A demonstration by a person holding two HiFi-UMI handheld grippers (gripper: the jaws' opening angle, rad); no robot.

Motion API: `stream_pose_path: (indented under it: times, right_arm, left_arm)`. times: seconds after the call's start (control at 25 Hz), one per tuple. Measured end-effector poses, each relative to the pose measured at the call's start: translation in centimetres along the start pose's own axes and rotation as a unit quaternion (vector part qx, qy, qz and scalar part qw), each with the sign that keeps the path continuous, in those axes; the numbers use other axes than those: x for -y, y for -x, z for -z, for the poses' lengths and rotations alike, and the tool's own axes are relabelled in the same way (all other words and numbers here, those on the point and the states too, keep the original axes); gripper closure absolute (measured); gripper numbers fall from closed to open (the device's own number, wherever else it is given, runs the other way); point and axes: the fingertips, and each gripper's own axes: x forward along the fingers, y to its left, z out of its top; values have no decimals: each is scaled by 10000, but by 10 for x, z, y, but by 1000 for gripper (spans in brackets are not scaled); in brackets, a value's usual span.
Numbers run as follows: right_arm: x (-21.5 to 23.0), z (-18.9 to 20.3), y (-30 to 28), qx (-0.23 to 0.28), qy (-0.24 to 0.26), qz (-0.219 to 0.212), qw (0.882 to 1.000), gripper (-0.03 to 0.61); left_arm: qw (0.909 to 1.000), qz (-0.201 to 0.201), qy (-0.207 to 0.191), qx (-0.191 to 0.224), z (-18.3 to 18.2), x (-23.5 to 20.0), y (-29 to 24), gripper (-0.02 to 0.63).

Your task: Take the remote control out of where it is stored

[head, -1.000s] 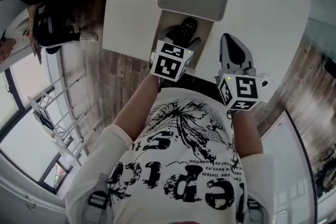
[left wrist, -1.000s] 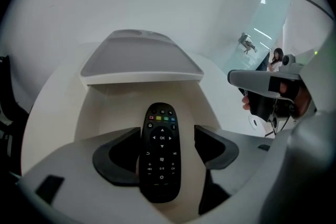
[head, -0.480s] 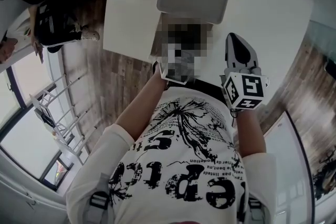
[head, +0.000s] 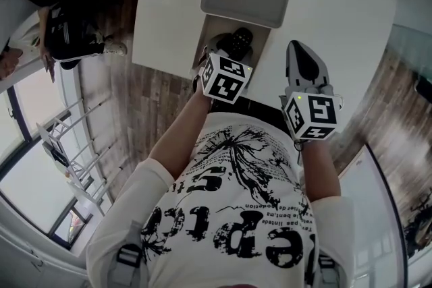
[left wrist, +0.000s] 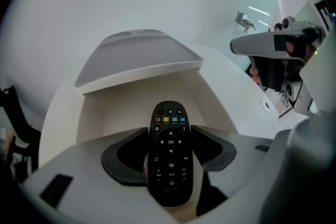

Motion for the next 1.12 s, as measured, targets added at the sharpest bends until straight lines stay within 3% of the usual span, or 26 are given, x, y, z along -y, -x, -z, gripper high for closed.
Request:
stream_pose_path:
  times: [0.16,0.32,0.52,0.68,0.8,1.12]
  right_arm:
    - [5,0,12,66,34,83,9999,586]
    - [4,-3,24,153,34,135,9998,585]
    - [-8,-16,35,337,147,96,9993,586]
    - [-20,-35,45,579,297,-1,9979,584]
    - [-34,-54,54,830,452,-167,9954,584]
    - [-53,-93,79,1338,833,-196,9873,585]
  left_arm:
    - [9976,325,573,224,-6,9,15,348]
    - [9974,213,372,572,-17,10,26,348]
    - [9917,74,457,1197,-50,6,67,348]
    - [9797,-101,312,1975,-86,5,107,348]
    - [9672,-111,457,2495,-108,4,137,348]
    - [9395,-490,378,3368,-133,-7,192,348]
